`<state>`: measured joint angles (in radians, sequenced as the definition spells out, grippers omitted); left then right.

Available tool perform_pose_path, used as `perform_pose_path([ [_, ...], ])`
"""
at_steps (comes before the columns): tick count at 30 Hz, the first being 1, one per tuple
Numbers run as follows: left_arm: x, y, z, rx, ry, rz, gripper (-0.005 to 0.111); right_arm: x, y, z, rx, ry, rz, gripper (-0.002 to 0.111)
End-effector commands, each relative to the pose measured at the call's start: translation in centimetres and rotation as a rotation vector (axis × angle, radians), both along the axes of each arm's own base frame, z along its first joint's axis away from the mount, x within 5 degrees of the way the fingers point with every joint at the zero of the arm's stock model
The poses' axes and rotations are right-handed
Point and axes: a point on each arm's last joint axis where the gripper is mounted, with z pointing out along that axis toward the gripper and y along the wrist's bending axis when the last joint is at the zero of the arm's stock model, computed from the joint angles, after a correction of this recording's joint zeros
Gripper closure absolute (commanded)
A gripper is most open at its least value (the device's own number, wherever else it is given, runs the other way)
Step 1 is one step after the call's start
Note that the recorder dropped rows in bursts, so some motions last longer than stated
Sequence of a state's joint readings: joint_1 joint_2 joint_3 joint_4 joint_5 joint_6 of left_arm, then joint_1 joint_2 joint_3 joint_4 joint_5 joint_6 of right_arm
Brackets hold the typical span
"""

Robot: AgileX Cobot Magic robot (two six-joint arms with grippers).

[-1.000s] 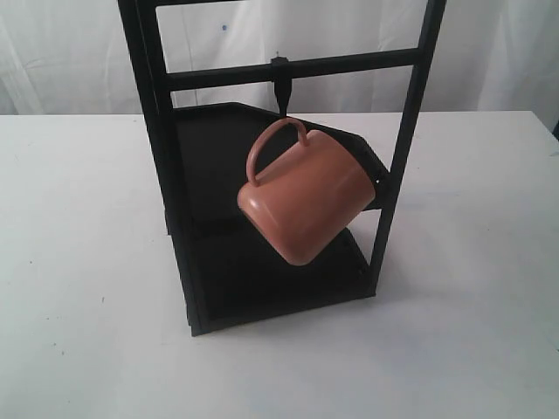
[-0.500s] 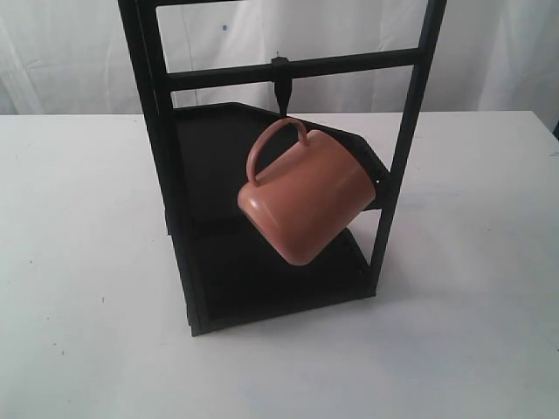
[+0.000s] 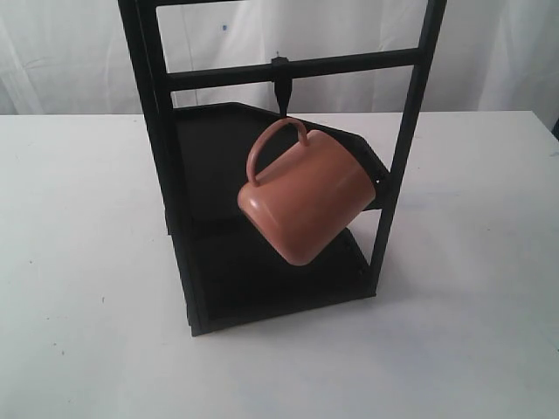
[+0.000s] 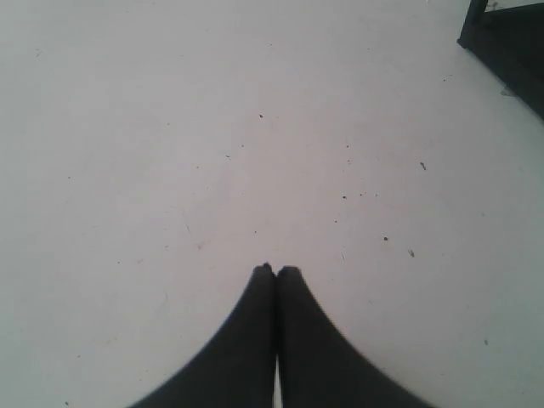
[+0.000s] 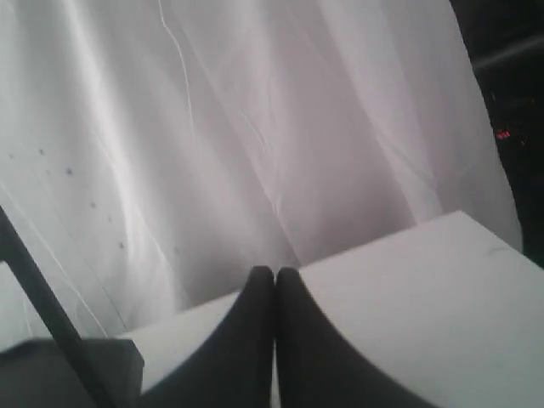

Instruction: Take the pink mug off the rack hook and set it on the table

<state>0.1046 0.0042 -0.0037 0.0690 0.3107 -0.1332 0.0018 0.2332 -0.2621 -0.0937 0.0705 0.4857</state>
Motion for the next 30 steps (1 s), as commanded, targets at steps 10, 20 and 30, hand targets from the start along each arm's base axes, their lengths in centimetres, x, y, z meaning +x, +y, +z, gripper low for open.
perform_pose_path([
  [10,-0.1,-0.1,-0.2,-0.009,0.014,-0.010,0.107,5.1,3.4,2.0,-0.330,0.520,0.365,0.108],
  [20,-0.1,-0.1,-0.2,-0.009,0.014,-0.010,0.107,6.6,7.4,6.7,-0.451,0.712,0.871,0.108],
  [30,-0.1,-0.1,-0.2,-0.009,0.014,-0.010,0.107,12.0,10.8,8.6,-0.480,0.695,1.218,0.108],
])
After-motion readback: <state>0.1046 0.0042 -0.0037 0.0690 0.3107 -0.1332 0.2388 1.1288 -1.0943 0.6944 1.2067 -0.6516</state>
